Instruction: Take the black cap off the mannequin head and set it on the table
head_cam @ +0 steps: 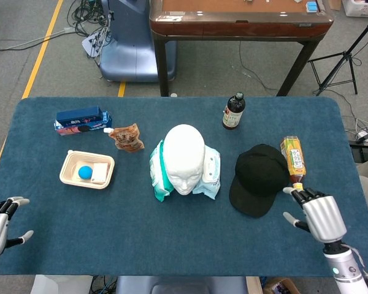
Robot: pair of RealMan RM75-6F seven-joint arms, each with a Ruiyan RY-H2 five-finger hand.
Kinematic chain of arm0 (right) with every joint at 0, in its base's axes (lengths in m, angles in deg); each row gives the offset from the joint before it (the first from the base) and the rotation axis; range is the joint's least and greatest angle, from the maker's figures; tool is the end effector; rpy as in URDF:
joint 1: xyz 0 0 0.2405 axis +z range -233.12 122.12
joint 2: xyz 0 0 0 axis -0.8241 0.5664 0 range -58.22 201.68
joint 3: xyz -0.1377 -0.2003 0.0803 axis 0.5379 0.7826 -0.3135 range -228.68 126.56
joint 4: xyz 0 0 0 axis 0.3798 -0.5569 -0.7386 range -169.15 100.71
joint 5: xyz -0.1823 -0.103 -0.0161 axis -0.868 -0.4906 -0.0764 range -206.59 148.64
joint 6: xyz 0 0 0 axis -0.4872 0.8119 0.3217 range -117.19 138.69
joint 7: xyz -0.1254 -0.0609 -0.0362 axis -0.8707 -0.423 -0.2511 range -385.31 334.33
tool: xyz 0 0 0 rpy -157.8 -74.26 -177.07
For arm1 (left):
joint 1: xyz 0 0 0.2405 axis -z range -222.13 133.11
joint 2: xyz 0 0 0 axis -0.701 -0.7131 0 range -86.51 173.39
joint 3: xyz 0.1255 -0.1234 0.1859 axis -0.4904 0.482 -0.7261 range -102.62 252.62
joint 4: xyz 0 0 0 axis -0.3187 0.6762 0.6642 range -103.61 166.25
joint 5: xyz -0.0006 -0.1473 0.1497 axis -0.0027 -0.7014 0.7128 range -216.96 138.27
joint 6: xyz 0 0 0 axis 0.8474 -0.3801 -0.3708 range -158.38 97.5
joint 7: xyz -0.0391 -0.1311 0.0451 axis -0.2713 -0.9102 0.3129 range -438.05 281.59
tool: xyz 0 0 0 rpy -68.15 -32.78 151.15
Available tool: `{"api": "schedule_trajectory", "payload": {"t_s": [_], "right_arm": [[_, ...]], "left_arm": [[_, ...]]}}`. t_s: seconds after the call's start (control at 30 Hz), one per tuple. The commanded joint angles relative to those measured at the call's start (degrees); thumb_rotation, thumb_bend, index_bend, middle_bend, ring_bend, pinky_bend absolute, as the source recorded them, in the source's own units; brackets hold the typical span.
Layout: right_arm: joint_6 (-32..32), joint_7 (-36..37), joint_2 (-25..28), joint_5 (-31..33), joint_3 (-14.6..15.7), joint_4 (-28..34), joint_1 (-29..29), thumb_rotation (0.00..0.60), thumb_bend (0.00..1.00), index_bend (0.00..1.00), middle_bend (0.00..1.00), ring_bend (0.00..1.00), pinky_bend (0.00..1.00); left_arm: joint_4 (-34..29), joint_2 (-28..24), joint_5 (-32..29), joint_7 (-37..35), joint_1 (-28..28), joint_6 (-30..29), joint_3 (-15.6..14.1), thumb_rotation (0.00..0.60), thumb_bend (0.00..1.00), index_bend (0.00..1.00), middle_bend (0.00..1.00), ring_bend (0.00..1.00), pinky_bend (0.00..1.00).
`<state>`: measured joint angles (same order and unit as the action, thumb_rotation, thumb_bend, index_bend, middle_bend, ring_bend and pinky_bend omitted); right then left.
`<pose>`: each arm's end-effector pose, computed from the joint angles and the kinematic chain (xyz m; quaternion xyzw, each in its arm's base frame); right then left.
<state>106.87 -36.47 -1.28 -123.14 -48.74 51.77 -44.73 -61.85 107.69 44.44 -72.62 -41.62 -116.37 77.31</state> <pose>-0.2759 -0.1897 0.1245 0.6482 -0.2494 0.4349 0.5731 -0.3188 0.1679 0.1597 -0.5908 -0.3807 -0.3492 0.6198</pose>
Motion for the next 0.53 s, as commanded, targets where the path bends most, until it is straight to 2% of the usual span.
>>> {"api": "schedule_trajectory", "payload": {"t_s": [0.03, 0.17, 0.53], "right_arm": [[1.06, -0.87, -0.05, 3.33, -2.18, 0.59, -2.31, 0.600, 0.00, 0.37, 0.42, 0.37, 0.54], [1.10, 2.13, -0.74, 5.82, -3.83, -0.87, -3.48, 0.600, 0.00, 0.37, 0.41, 0.34, 0.50], [-0.40, 6.18, 1.39, 7.01, -6.00, -0.90, -4.17, 0.600, 0.00, 0.37, 0.40, 0.33, 0.49]], "left_arm": [[0.39, 0.19, 0.90, -0.48, -0.02, -0.61, -0.10, 0.600, 0.06, 0.29, 0.27, 0.26, 0.43], [0.66, 0.29, 1.65, -0.74, 0.03, -0.84, -0.29, 0.600, 0.06, 0.29, 0.27, 0.26, 0.43], [0.04, -0.17, 1.40, -0.51, 0.29, -0.33, -0.20, 0.600, 0.06, 0.29, 0.27, 0.26, 0.43]]}}
